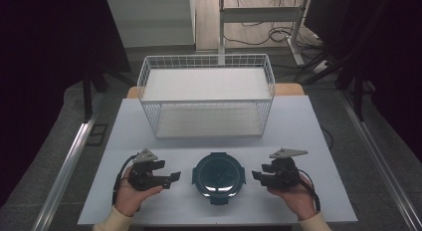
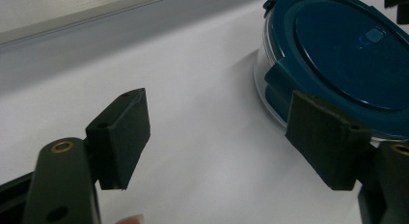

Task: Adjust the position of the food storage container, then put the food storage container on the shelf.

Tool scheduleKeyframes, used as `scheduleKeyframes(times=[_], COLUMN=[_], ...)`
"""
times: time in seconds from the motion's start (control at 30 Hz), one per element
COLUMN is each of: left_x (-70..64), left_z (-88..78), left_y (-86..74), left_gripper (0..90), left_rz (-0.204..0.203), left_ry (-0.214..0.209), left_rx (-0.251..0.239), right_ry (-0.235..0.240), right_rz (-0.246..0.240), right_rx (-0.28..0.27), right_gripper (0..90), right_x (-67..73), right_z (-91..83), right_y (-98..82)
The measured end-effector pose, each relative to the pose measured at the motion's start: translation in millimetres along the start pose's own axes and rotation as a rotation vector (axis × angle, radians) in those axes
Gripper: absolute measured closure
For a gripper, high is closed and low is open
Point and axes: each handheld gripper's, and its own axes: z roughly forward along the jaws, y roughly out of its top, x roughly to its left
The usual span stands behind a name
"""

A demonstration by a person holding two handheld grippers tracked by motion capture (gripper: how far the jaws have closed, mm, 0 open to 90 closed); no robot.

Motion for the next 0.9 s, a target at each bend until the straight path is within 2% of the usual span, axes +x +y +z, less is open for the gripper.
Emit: scheduleKeyframes(times=[0.03,0.07,0.23,0.4,0.5,0.73,0.9], left_x=[-0.4,-0.7,-1.5,-3.1,-3.7,-5.9,-7.4], left_z=[-0.4,-0.9,-3.6,-4.9,-5.5,-7.0,-5.5], left_y=[0.1,0.3,1.3,2.4,2.9,5.3,7.4], left_gripper=[23.0,22.2,22.1,21.7,21.4,19.3,15.7], left_rz=[0.000,-0.002,-0.015,-0.028,-0.033,-0.053,-0.101], left_ry=[-0.001,-0.002,-0.020,-0.038,-0.043,-0.056,-0.061], left_rx=[-0.002,-0.004,-0.003,0.001,0.003,0.002,0.007], right_ry=[0.000,0.010,0.022,0.065,0.074,0.092,0.113], right_rz=[0.000,0.024,0.025,0.005,-0.004,0.019,0.045], right_rx=[0.000,-0.022,-0.039,-0.027,-0.024,-0.030,-0.033], right_gripper=[43.0,36.0,28.1,23.7,23.6,18.1,17.2], right_x=[0.0,-2.3,-1.3,2.4,4.2,7.7,8.9], right_z=[0.0,-1.2,-1.8,0.4,0.6,1.1,1.1], right_y=[0.0,-0.6,-0.4,-1.0,-0.9,1.2,1.0])
